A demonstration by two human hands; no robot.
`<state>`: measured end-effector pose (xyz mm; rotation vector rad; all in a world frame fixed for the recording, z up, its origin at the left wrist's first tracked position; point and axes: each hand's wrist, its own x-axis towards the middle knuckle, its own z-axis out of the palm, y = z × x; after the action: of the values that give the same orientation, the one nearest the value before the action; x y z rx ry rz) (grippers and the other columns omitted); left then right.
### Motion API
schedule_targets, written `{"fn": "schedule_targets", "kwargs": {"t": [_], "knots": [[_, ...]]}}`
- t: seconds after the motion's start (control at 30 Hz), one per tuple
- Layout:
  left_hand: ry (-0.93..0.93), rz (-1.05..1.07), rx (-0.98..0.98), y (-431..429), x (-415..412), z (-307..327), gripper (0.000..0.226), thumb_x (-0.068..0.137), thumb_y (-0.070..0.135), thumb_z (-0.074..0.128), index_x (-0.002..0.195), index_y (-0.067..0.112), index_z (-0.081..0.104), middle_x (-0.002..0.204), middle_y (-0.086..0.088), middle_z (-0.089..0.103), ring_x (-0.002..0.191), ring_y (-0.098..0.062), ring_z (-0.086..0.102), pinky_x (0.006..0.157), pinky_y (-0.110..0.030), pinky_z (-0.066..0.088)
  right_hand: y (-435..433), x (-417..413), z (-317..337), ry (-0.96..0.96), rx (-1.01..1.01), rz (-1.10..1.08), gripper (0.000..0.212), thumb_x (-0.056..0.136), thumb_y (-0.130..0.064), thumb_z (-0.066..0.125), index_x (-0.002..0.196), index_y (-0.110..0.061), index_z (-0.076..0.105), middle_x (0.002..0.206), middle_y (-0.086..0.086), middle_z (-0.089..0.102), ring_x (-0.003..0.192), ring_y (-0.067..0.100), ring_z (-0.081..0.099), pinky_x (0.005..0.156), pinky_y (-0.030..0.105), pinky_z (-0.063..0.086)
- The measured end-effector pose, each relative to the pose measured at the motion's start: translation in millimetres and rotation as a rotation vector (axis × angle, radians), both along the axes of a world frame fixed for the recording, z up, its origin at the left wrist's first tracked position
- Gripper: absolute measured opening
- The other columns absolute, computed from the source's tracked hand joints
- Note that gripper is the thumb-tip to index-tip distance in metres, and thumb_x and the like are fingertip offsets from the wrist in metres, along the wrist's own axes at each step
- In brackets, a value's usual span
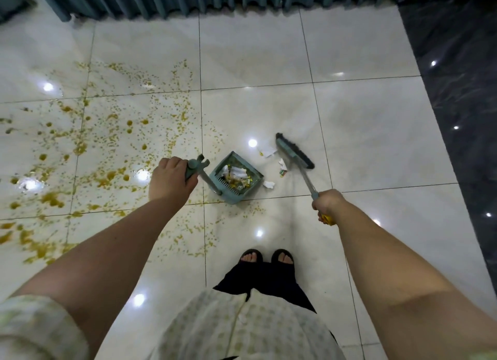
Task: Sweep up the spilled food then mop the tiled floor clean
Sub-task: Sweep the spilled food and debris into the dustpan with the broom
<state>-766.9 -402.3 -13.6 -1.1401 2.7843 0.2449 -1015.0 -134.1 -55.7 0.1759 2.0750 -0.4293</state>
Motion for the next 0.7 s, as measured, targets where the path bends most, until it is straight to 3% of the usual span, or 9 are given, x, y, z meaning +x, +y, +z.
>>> {"fn": "schedule_targets", "kwargs": {"t": [0.23,0.47,0.7], "knots": [[-0.007,0.012,0.002,5.5,8.7,4.2,0.037,0.094,0.037,0.052,0.111,0.004,0.059,0.109,-0.013,0.059,0.106,-0.032,0.047,0.087,-0.041,0.042,2.8,0.3,42.9,-0.012,-0.008,0.056,0.025,0.09,-0.004,0.055,0.112,0.0,0.065,0.074,0.015,0.055,0.052,0.022,0.05,0.048,0.024,0.044],[0.026,0.048,0.004,-0.2,15.9,15.8,0.037,0.094,0.035,0.052,0.11,0.003,0.06,0.108,-0.014,0.058,0.106,-0.033,0.048,0.086,-0.042,0.042,-5.9,-7.0,93.3,-0.02,-0.041,0.104,0.024,0.093,-0.01,0.056,0.113,0.002,0.061,0.069,0.013,0.053,0.048,0.019,0.048,0.036,0.016,0.038],[0.076,0.148,-0.03,-0.7,40.2,27.5,0.034,0.092,0.031,0.058,0.105,0.0,0.062,0.104,-0.017,0.061,0.1,-0.036,0.05,0.084,-0.044,0.043,-29.5,-10.0,116.1,-0.128,-0.046,0.155,0.027,0.089,-0.011,0.056,0.115,-0.002,0.057,0.066,0.011,0.055,0.042,0.014,0.046,0.037,0.017,0.037]]}}
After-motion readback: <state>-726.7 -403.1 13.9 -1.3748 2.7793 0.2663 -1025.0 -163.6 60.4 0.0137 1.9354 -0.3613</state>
